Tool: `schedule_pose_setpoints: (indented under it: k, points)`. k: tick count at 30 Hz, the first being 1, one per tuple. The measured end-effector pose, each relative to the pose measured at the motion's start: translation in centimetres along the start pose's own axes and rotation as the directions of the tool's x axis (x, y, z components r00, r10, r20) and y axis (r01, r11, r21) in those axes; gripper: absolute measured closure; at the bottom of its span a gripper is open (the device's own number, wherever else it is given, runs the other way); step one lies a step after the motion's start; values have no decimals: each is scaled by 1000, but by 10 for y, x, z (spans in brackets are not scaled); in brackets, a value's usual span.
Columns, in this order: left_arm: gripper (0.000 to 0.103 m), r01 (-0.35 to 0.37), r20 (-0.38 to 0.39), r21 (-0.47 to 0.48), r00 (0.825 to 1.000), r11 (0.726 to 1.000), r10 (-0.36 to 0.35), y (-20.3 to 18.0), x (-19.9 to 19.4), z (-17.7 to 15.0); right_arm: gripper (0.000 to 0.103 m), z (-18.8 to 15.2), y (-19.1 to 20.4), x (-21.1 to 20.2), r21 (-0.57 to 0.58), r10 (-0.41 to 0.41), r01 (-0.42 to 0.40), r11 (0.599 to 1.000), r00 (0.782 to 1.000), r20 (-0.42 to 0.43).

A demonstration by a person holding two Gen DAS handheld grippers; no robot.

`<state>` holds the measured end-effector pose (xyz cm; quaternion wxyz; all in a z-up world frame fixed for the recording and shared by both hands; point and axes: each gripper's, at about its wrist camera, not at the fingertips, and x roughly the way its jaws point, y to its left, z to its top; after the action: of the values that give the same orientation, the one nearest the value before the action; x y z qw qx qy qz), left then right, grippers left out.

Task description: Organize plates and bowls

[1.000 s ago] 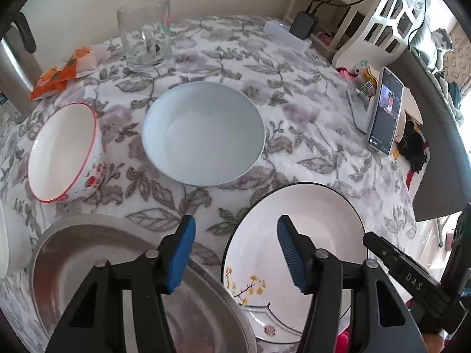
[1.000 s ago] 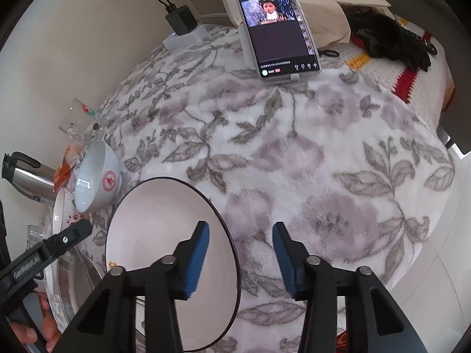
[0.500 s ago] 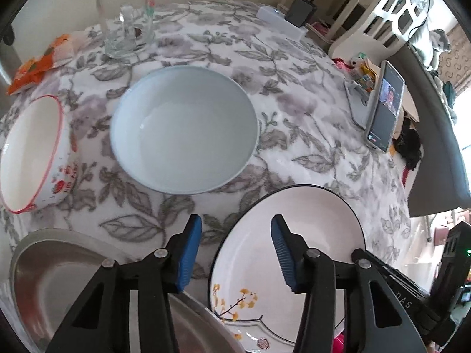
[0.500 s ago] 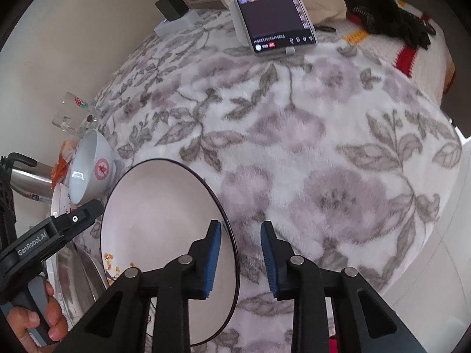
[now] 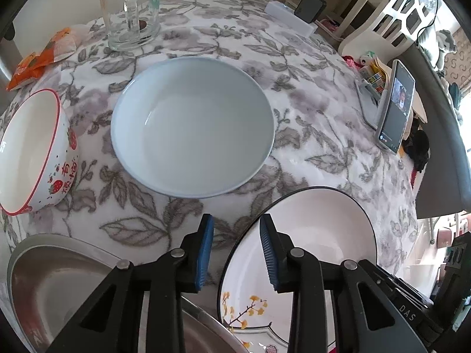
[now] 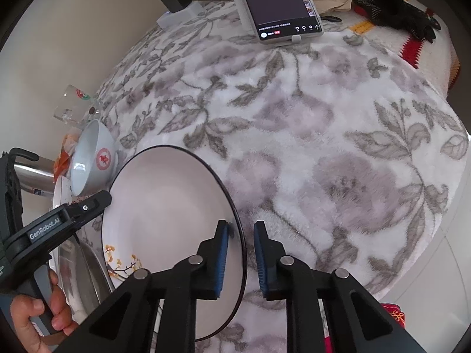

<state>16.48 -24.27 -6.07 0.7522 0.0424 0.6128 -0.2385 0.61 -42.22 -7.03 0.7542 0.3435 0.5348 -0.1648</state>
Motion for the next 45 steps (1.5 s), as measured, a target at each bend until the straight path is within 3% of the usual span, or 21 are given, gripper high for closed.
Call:
schedule_pose_setpoints:
  k: [2, 5, 12, 18, 34, 45]
  points:
    - [69, -4, 0, 6, 1000, 1000, 4, -1, 0, 0, 86, 0, 0, 1, 3, 7, -7, 1000, 1000, -3]
    - [79, 14, 6, 19, 1000, 1000, -14, -3, -1, 1, 87, 0, 0, 2, 5, 10, -10, 1000, 1000, -3]
    - [82, 6, -13, 43, 1000, 999, -6, -11, 6, 0, 87, -1, 1, 3, 5, 12, -12, 1000, 1000, -5]
    - [82, 3, -11, 40, 1000, 999, -2, -11, 6, 0, 87, 0, 0, 3, 5, 15, -15, 1000, 1000, -9]
    - [82, 88, -31, 17, 996, 996, -87, -18, 7, -2, 87, 8, -21, -8, 102, 30, -33, 994, 999, 31]
    - [82, 88, -31, 12, 996, 996, -88, -23, 5, -1, 86, 12, -25, -16, 109, 43, -50, 993, 997, 60]
